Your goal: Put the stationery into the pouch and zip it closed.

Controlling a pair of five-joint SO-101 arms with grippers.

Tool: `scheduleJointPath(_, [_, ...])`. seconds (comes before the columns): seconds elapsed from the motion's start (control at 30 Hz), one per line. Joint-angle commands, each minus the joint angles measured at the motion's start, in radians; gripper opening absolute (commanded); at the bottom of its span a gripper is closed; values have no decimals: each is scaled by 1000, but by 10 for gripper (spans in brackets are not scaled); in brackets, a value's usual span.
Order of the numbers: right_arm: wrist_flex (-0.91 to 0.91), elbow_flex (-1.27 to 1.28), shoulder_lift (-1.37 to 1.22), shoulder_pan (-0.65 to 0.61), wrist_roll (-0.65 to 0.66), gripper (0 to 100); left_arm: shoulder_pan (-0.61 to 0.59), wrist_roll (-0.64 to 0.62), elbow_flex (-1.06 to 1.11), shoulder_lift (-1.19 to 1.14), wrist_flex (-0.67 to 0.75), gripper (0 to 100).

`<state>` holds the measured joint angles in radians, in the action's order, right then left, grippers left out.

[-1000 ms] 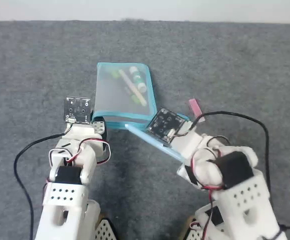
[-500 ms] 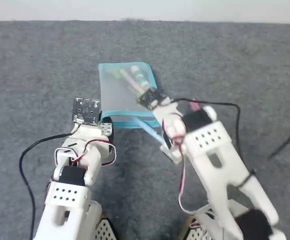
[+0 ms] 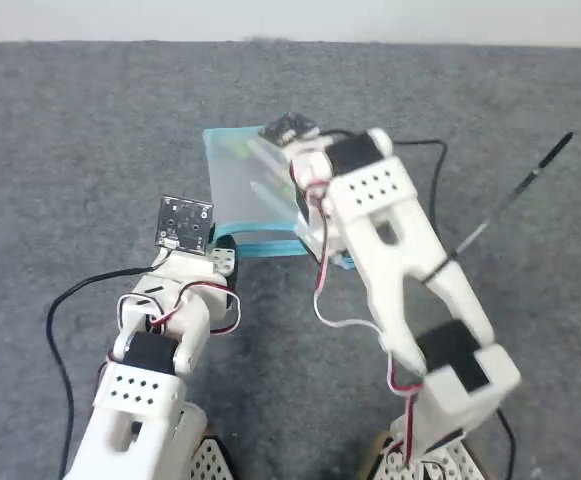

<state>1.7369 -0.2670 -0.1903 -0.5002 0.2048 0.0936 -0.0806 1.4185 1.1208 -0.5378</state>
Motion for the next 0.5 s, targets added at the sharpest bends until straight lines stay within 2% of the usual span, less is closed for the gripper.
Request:
scheduleJointPath(0.0, [58,-210,-38,-33,-48,9,28,8,-7,-5,40,13])
scheduleJointPath(0.1, [56,-256,-74,-96,-94,24,28,8,-7,-5,40,13])
scheduleJointPath(0.3, [56,-282,-71,-120,-98,195,25,40,-5,-6,40,13])
scheduleJointPath(0.47, [56,-281,30,-120,-77,199,25,46,-5,-6,40,13])
